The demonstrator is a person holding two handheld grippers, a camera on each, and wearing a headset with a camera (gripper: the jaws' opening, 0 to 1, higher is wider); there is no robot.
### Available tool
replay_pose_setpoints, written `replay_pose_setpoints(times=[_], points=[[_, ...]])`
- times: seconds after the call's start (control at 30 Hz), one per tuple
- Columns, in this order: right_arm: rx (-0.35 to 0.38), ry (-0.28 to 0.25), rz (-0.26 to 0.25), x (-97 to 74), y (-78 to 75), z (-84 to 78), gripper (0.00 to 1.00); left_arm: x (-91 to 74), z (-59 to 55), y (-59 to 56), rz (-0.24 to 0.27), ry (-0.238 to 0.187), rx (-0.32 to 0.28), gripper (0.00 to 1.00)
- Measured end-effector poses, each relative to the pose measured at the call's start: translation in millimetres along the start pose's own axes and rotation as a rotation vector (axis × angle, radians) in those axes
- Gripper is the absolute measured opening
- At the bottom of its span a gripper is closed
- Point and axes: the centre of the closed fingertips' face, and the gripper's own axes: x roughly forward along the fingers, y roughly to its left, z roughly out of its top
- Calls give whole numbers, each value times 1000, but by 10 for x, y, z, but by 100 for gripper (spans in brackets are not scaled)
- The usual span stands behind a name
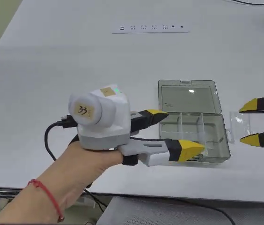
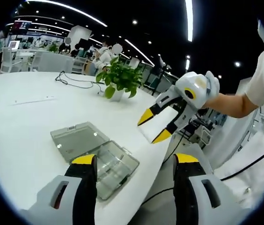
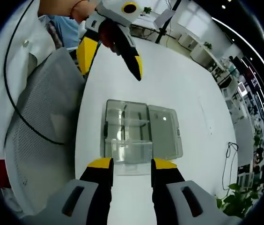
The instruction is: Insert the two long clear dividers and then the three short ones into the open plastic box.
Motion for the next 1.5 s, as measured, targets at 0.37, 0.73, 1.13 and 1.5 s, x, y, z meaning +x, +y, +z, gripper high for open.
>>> replay_pose_setpoints(times=[0.37, 0.73, 1.13, 1.5], points=[[-50, -15, -27, -49, 120, 457, 32, 177, 14, -147, -29, -9, -175, 38], [-35, -48, -27, -105, 181, 662, 32, 244, 23, -206, -61, -11, -280, 17], [-38, -47, -33, -115, 174, 685, 33, 245, 41, -232, -85, -17, -308, 3], [-54, -43, -39, -124, 181, 685, 33, 247, 49, -266, -100, -22, -338, 0]])
